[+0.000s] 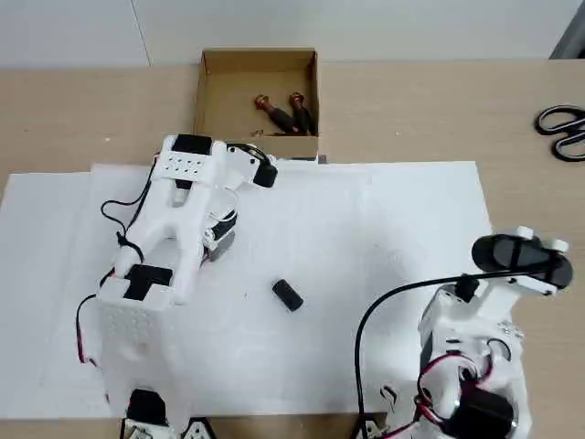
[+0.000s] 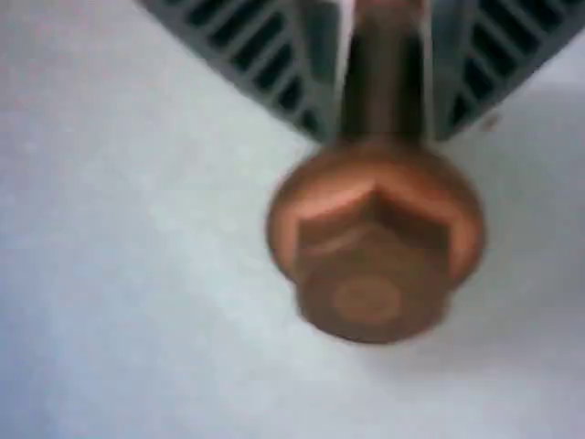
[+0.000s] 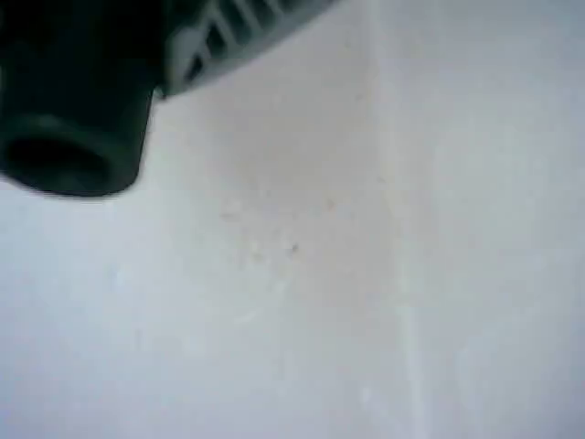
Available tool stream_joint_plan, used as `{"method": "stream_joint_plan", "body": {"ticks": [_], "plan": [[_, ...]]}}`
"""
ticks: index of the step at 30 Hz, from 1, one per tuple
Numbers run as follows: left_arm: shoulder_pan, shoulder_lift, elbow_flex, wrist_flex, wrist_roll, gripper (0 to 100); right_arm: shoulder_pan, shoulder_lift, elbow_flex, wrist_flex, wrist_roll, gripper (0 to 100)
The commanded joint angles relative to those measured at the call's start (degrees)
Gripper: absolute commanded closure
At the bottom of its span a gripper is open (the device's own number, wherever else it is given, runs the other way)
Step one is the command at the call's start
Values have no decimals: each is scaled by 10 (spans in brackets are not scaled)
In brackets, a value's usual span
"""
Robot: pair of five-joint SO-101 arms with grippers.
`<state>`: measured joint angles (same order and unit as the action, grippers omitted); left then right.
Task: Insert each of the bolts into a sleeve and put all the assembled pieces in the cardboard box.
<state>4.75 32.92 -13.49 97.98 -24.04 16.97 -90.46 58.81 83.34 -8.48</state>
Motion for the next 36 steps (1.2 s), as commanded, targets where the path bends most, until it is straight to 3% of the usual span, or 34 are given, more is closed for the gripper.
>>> {"method": "stream_joint_plan", "body": {"ticks": [1,13,17,25,29,36], "plan": [[13,-43,-7,-14,-4,882,0,-4,-4,-22,8,995],[12,24,-7,-47,-16,888,1,-5,-3,-22,8,995],[13,29,-7,-56,0,988,1,-5,-3,-22,8,995],[14,26,-9,-53,5,995,0,-5,-7,-23,8,995],[14,-33,-46,-15,47,995,-5,-5,-10,-38,18,995],[15,-212,-87,-11,81,995,-105,-5,-74,-34,32,995]]}}
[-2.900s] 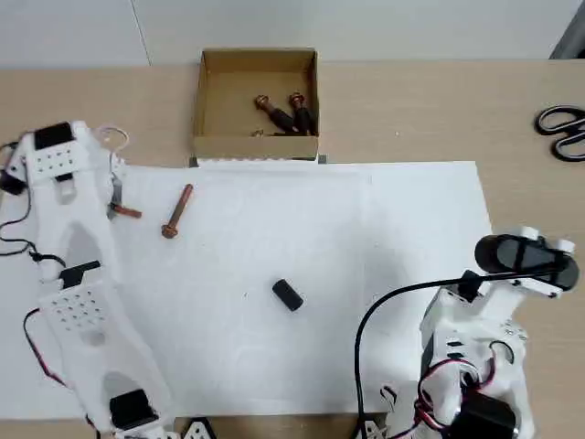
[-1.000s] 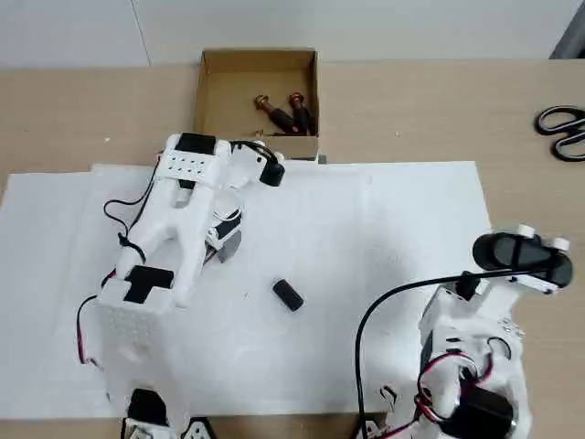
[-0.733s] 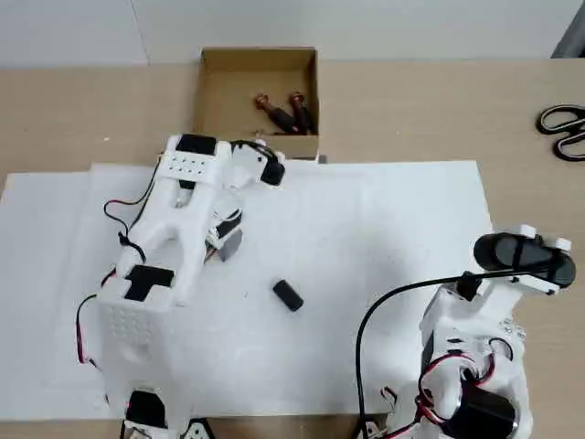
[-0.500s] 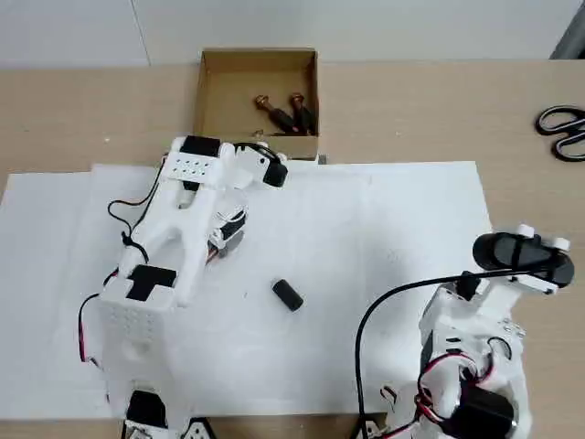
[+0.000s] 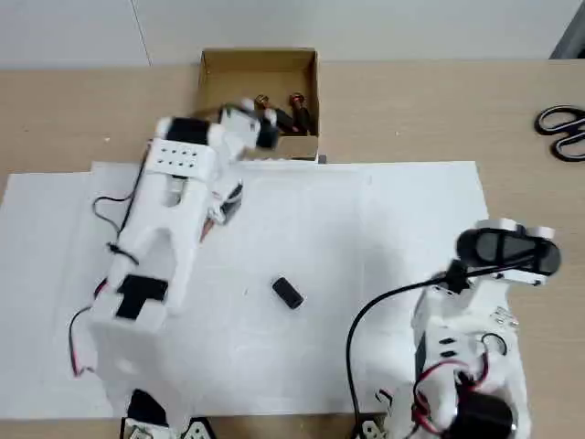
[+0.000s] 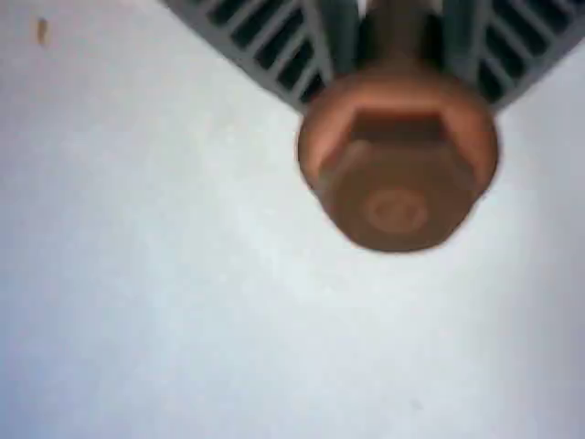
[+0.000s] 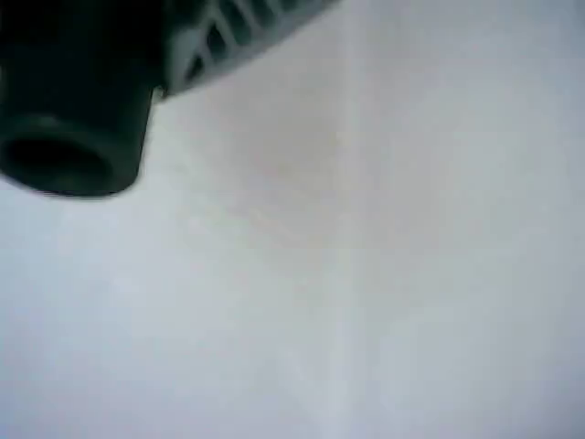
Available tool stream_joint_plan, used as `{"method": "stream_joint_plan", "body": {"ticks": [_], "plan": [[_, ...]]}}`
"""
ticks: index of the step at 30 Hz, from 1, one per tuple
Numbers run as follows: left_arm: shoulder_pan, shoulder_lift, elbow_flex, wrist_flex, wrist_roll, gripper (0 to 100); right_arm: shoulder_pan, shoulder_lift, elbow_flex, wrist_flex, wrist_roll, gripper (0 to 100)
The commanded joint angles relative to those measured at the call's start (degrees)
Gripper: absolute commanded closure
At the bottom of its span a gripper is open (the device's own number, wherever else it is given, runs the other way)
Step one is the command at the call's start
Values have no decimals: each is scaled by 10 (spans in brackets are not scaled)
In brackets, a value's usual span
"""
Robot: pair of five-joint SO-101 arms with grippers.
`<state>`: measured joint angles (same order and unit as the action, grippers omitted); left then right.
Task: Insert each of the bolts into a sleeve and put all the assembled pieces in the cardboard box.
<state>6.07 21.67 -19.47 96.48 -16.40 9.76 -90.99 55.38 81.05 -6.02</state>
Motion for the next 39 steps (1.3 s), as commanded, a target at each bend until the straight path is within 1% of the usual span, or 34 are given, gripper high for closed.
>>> {"method": "stream_joint_plan", "body": {"ticks": [1,4,9,13,17,21,26,29,32,34,35,37,39], "plan": [[4,-118,-27,4,4,995,-42,0,-41,-9,7,995],[15,-161,-27,38,5,995,-58,0,-54,13,32,995],[18,-265,39,40,3,995,-68,0,-91,51,79,995],[33,-405,99,39,1,995,-95,0,-117,76,107,995],[48,-560,191,34,11,995,-131,0,-120,92,106,995],[46,-733,320,-34,84,995,-166,0,-110,87,105,995],[47,-949,534,-194,208,995,-208,0,-77,58,105,995],[50,-1073,659,-264,252,995,-249,0,-53,26,105,995],[50,-1190,749,-318,295,995,-295,0,-18,-11,105,995],[51,-1256,800,-337,333,995,-325,0,3,-37,105,995],[52,-1269,821,-340,348,995,-339,0,10,-49,105,995],[55,-1255,830,-339,388,995,-363,0,16,-64,105,995],[57,-1250,829,-341,454,995,-384,0,20,-67,105,995]]}}
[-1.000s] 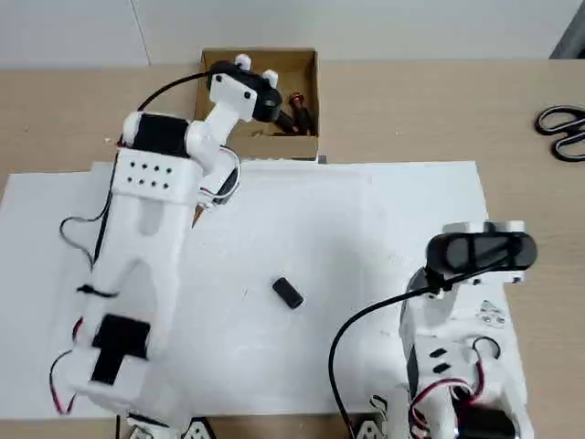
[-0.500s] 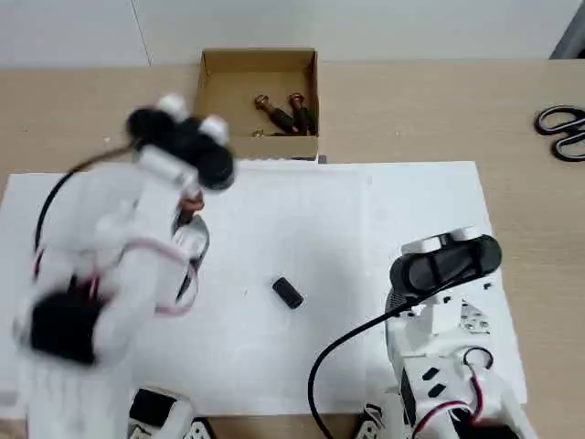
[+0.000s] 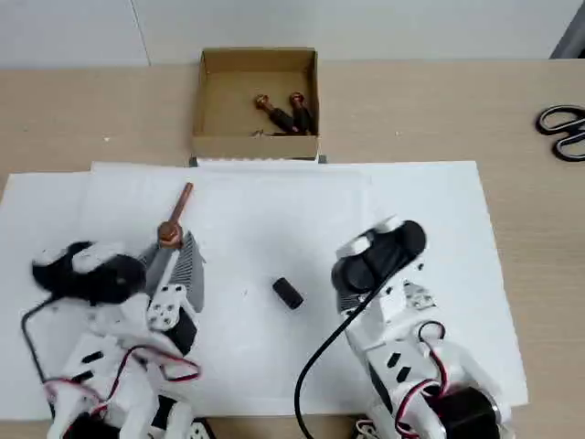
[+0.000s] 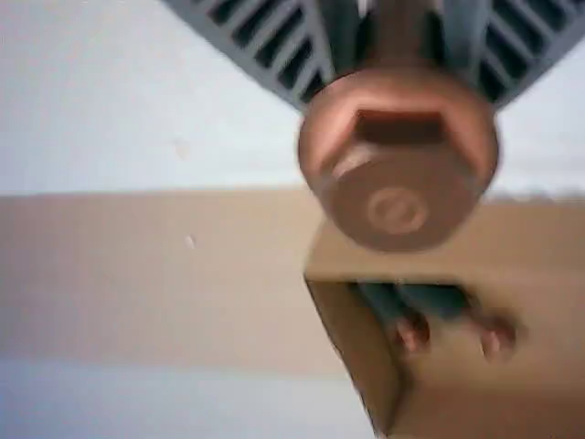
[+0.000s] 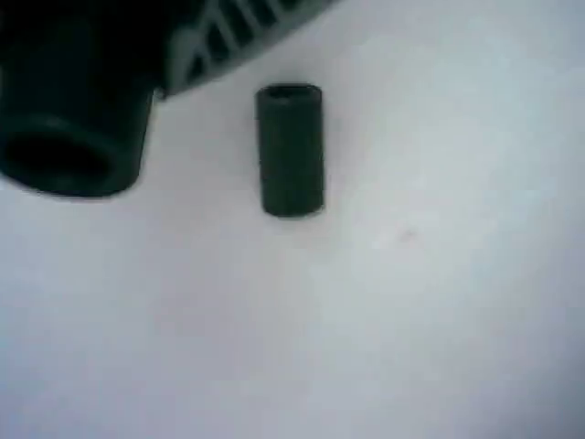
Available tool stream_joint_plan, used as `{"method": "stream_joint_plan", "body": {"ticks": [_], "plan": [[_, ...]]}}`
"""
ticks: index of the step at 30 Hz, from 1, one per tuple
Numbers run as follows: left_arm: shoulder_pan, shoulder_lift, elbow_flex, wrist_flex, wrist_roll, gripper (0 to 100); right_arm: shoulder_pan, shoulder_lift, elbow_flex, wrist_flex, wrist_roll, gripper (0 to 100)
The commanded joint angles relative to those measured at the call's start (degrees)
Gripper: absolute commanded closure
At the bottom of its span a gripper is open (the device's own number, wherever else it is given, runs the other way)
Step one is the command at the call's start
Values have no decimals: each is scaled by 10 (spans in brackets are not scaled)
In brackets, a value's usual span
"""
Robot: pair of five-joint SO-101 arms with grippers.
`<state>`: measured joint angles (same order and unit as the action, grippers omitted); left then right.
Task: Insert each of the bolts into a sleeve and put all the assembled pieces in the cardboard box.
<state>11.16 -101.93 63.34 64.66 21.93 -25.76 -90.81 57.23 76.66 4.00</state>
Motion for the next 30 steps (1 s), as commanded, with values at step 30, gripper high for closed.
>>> {"method": "stream_joint_plan", "body": {"ticks": [30], "plan": [[163,-21,5,-29,166,995,-233,-2,31,-28,10,995]]}}
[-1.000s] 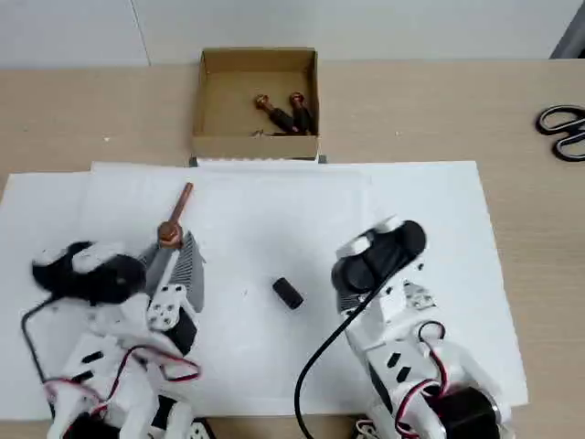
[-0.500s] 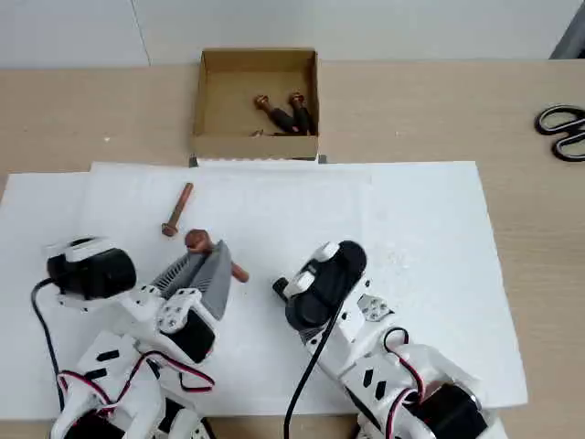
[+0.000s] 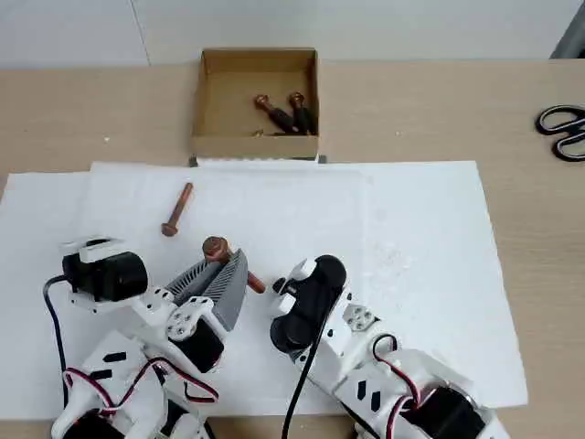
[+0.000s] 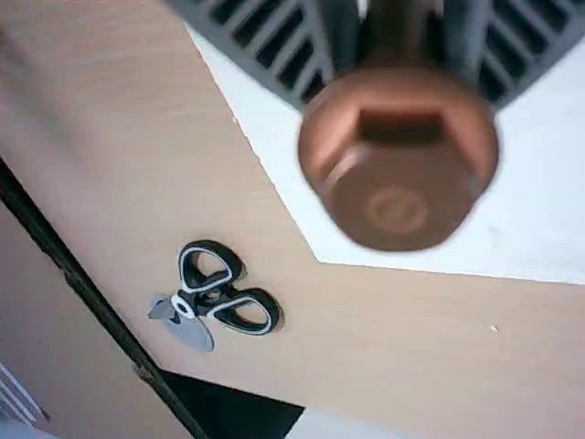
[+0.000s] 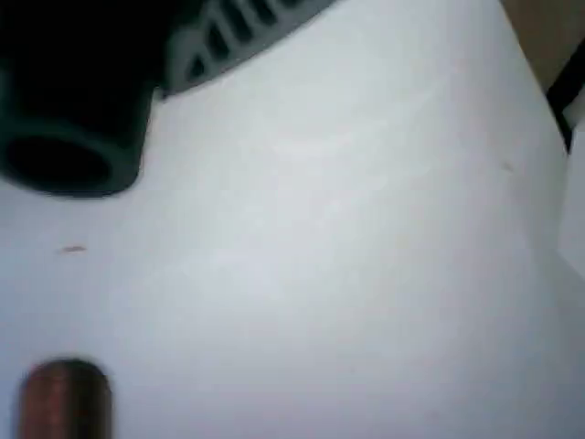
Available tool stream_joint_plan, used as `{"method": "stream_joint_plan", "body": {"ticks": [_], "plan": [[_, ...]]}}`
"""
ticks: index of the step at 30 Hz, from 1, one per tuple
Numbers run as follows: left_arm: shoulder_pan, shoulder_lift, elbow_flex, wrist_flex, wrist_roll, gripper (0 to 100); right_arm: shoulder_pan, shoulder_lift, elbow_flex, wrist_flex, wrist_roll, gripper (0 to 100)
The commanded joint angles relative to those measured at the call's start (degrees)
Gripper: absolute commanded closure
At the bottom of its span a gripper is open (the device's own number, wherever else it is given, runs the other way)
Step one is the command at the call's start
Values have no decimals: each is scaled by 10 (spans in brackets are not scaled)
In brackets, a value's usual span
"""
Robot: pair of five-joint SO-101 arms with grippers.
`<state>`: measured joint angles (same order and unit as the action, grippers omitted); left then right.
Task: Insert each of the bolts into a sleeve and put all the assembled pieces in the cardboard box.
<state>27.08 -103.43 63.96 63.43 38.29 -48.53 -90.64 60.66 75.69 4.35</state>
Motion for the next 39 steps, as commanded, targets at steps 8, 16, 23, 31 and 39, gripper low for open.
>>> {"method": "stream_joint_plan", "body": {"ticks": [8,16,23,31,39], "plan": [[33,-5,-1,-16,3,995,-5,-2,-4,-58,7,995],[34,-5,21,-18,3,995,-6,-2,-4,-61,7,995],[35,-5,22,-19,3,995,-6,-2,-4,-61,6,995],[64,-5,22,-19,3,995,-17,1,-3,-87,6,995],[69,-5,29,-17,3,995,-27,0,-2,-89,6,995]]}}
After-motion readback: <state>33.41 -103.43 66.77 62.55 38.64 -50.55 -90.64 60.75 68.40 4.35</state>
